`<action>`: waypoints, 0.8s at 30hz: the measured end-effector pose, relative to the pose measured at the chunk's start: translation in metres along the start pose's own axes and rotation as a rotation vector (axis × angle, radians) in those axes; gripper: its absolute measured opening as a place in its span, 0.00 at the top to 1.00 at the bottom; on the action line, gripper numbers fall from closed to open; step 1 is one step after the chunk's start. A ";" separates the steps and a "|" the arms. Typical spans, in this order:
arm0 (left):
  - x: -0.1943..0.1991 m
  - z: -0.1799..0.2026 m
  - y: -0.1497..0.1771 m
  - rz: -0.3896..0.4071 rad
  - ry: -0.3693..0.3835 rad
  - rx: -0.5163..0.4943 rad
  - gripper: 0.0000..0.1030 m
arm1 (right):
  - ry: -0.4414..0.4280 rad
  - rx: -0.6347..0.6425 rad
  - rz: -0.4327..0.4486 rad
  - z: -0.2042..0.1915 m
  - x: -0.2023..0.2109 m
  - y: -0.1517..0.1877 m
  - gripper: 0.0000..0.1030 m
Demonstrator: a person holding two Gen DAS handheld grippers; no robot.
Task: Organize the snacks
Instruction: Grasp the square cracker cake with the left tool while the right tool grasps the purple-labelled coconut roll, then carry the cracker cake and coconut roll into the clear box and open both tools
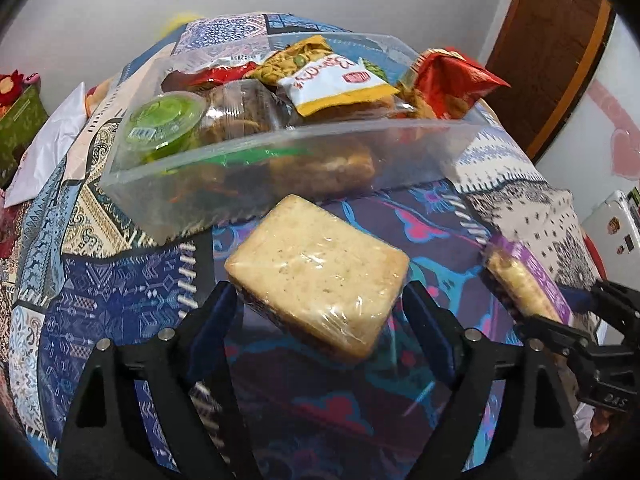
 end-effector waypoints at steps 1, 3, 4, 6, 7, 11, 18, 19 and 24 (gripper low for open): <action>-0.001 0.000 -0.001 0.002 -0.004 0.001 0.17 | -0.001 -0.004 0.002 0.001 0.000 -0.001 0.58; -0.004 0.003 -0.006 0.005 -0.011 0.000 0.17 | -0.003 -0.009 0.008 0.003 0.000 -0.002 0.58; -0.006 0.004 -0.008 0.006 -0.014 -0.001 0.16 | -0.004 -0.011 0.009 0.004 0.000 -0.003 0.58; -0.009 0.007 -0.013 0.005 -0.019 0.015 0.14 | -0.009 -0.017 0.013 0.004 -0.001 -0.004 0.58; -0.011 0.009 -0.014 0.000 -0.016 0.023 0.14 | -0.010 -0.018 0.015 0.004 -0.001 -0.004 0.58; -0.019 0.015 -0.022 -0.013 -0.027 0.070 0.13 | -0.015 -0.019 0.019 0.005 -0.002 -0.005 0.58; -0.024 0.015 -0.022 -0.007 -0.050 0.118 0.24 | -0.012 -0.024 0.027 0.008 -0.001 -0.007 0.58; -0.023 0.013 -0.021 -0.005 -0.043 0.119 0.26 | -0.010 -0.025 0.031 0.009 0.000 -0.007 0.58; -0.008 0.007 -0.008 0.021 -0.039 0.085 0.41 | -0.002 -0.036 0.051 0.011 0.006 -0.008 0.58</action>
Point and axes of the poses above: each gripper's, at about its wrist camera, not at the fingertips, and x roughly against the way its jaws point, z to its right, y to its underside, the point moved 5 cm from there along -x, roughly the way its jaws point, and after that the axes turned 15 degrees about -y, right-handed, at the moved point
